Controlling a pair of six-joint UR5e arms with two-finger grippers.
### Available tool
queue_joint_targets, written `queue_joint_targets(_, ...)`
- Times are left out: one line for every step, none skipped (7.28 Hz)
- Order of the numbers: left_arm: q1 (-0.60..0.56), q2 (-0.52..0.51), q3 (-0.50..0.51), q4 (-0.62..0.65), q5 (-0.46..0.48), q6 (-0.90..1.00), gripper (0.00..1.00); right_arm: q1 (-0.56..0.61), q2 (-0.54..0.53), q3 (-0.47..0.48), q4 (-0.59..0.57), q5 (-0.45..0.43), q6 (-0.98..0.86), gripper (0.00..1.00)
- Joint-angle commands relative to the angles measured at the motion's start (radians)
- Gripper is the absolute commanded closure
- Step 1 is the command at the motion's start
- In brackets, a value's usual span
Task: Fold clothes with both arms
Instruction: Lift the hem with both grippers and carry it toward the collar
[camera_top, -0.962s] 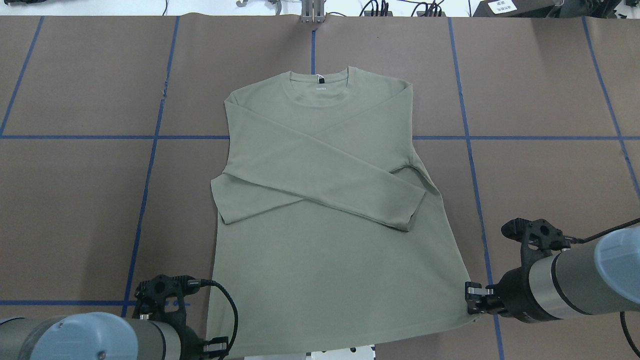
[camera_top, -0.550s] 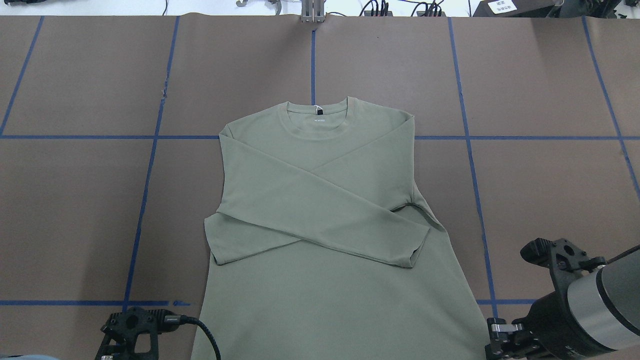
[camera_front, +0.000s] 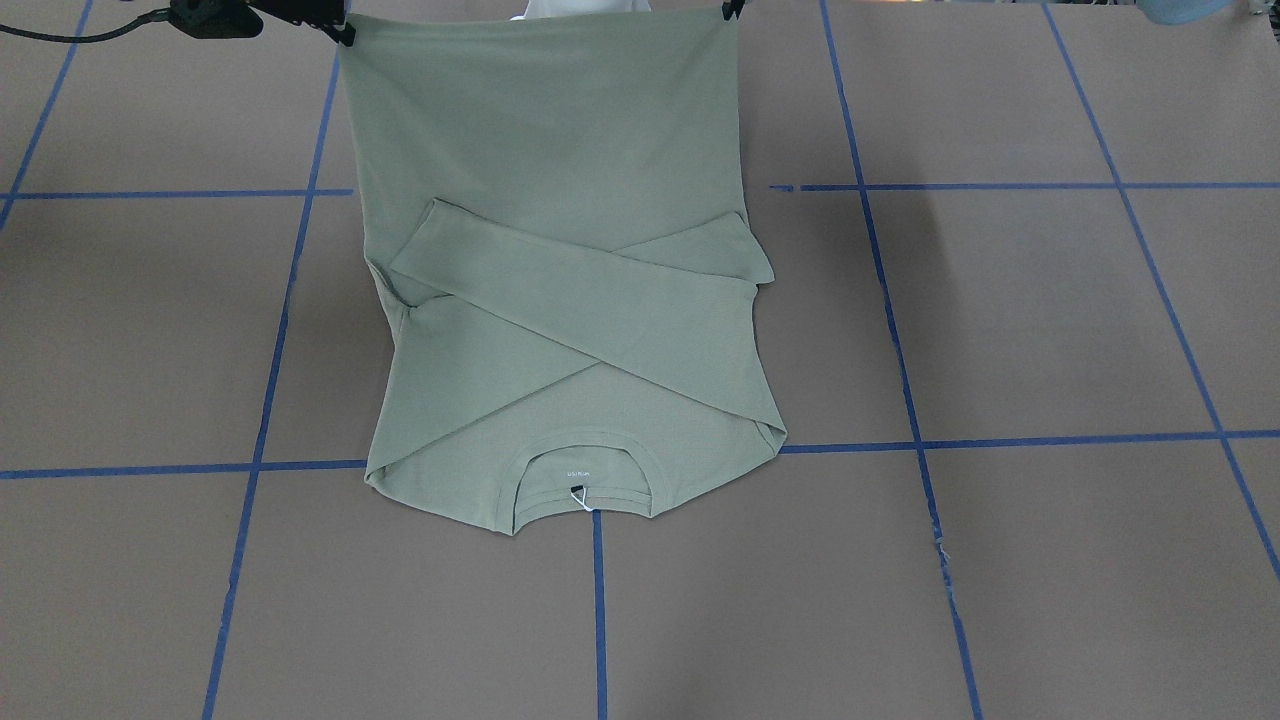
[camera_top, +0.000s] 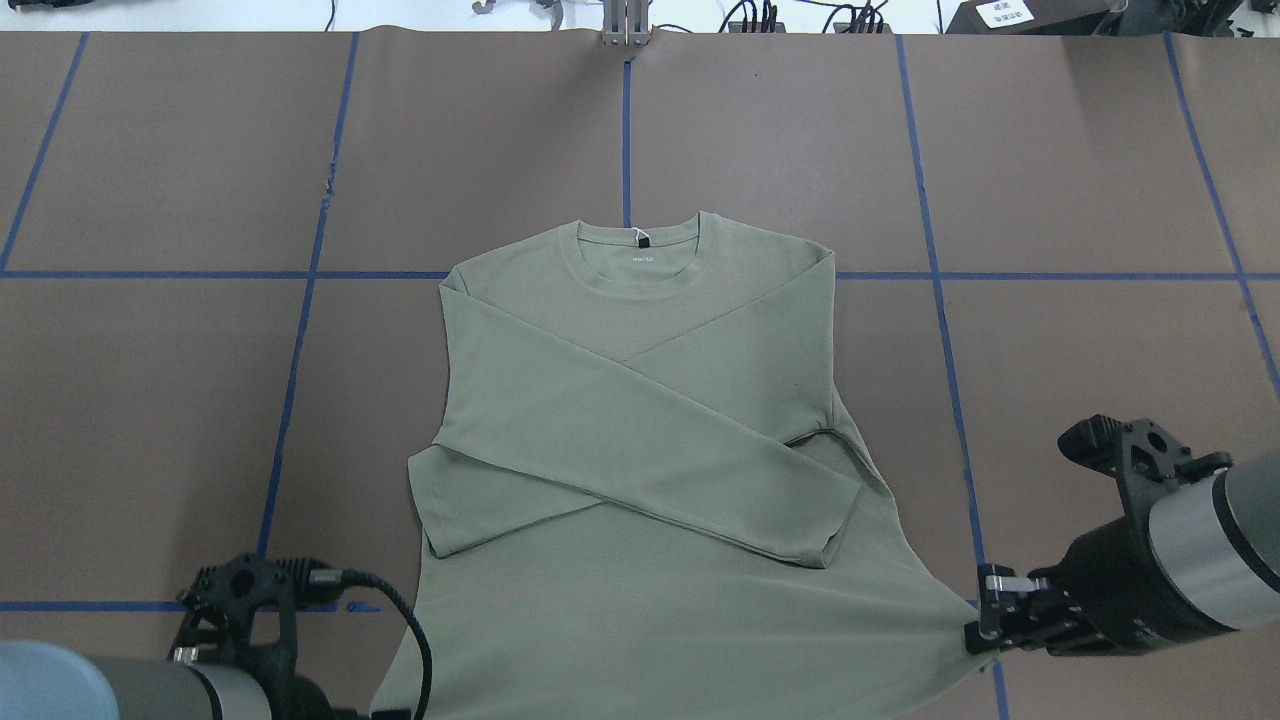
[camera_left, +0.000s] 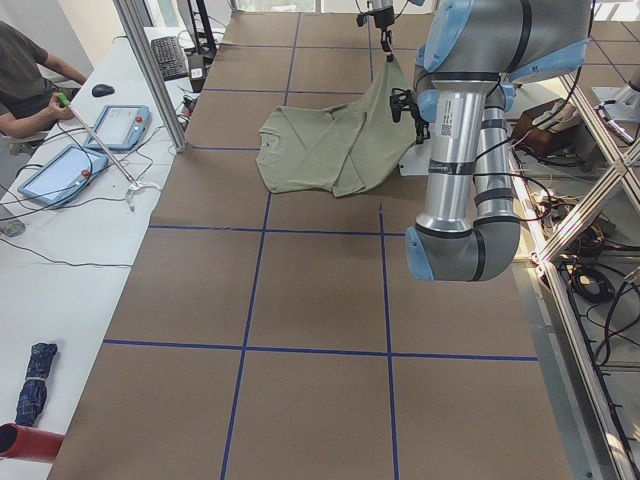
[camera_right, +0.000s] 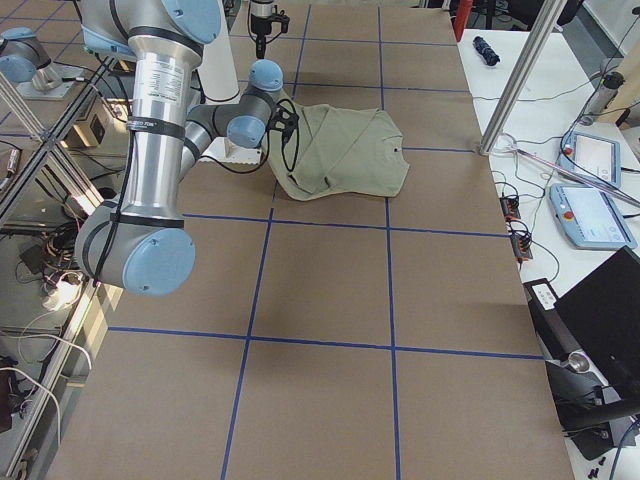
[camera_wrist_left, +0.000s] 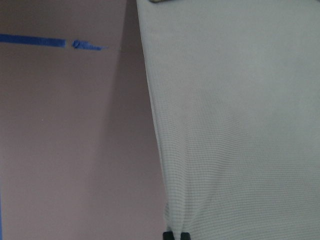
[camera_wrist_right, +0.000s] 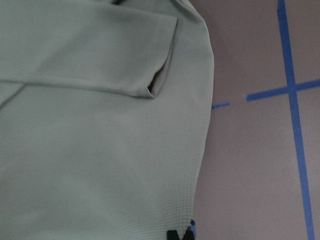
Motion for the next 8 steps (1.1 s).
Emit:
queue_joint_targets(-0.288,-0.027,0.094,0.000,-0.116,0.234,1.00,0.123,0.101,-0.086,0.003,-0.002,-0.006,1.00)
queue_joint_targets(-0.395,-0.070,0.186,0.000,-0.132,0.325,1.00,0.201,0.171,-0.155,0.003,0.004,-0.010,1.00)
queue_joint_targets(-0.454,-0.126,0.272,-0.003,-0.135,0.341,1.00,0.250,0.246,-0.231,0.003,0.005,-0.010,1.00)
queue_joint_targets(-0.497,-0.175,0.332,-0.009,-0.135,0.343,1.00,0.277,0.293,-0.299,0.004,-0.004,-0.015,1.00)
queue_joint_targets(-0.520,-0.197,0.377,-0.019,-0.135,0.341,1.00,0.318,0.364,-0.375,0.004,-0.005,-0.025,1.00)
queue_joint_targets(-0.531,-0.202,0.421,-0.059,-0.134,0.341,1.00,0.346,0.429,-0.463,0.004,-0.012,-0.026,1.00)
queue_joint_targets(-0.534,-0.204,0.475,-0.117,-0.132,0.341,1.00,0.355,0.472,-0.527,0.003,-0.028,-0.026,1.00)
queue_joint_targets(-0.553,-0.204,0.539,-0.183,-0.132,0.341,1.00,0.360,0.529,-0.613,0.003,-0.054,-0.026,1.00)
